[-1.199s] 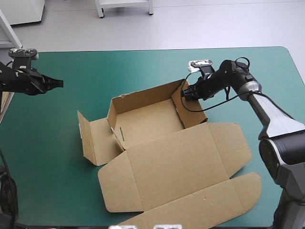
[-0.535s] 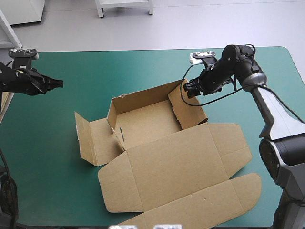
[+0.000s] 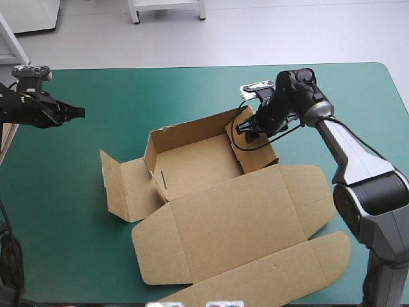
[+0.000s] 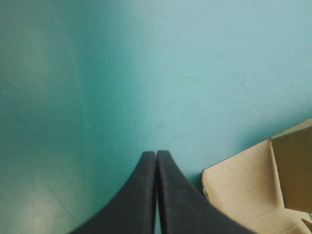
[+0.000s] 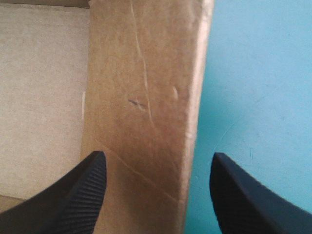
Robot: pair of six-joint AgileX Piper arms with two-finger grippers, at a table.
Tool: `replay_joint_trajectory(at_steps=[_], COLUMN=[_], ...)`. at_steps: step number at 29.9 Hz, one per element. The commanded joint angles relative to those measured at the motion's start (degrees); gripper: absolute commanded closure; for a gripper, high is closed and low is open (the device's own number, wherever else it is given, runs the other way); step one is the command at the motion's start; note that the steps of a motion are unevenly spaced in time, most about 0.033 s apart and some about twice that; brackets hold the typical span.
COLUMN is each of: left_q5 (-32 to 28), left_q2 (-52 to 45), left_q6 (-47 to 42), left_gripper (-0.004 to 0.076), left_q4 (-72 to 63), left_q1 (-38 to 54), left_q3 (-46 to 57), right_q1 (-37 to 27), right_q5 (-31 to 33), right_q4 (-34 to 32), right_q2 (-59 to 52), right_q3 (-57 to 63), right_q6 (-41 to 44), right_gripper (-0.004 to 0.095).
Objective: Fold the box
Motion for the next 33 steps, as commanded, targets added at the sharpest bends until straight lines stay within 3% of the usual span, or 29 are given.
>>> replay_joint_trajectory(at_steps=[1,6,8,11,14,27,33], left_q5=[-2.02,-2.02,-2.02,-1.9,-1.77,-1.77,-2.24], left_q2=[-2.12,-2.12,-2.12,-2.12,-2.12,-2.12,-0.99], left_q6=[-0.18,-0.18,-0.18,-0.33,-0.22,-0.22,-0.22], left_gripper=[0.0731,0.0731,0.0731,0.0731,0.0731,0.0731,0.0731], left_q4=[-1.8,-1.93,-1.93,-1.93,-1.93,-1.83,-1.95], left_q1=[-0.08,-0.08,-0.08,-0.08,-0.08,-0.08,-0.08], left_q3=[-1.71,-1.71,-1.71,-1.71,-1.71,-1.71,-1.71], right_q1=[-0.07,-0.07,-0.07,-0.07,-0.07,-1.68,-10.25], right_q5=[0.57,0.57,0.57,0.57,0.57,0.57,0.57], right_q4=[-0.09,0.06,0.15,0.07,-0.35,-1.64,6.61], right_q2=[-2.6,-1.66,-1.16,-0.29,-0.14,-3.05,-6.39], right_q3=[-1.49,-1.49,-1.49,-1.49,-1.49,-7.36,-10.14], right_q6=[0.24,0.34,0.34,0.34,0.47,0.46,-1.11], right_gripper=[0.0327,0.0331,0.0376,0.0555,0.0901,0.0912,0.0912])
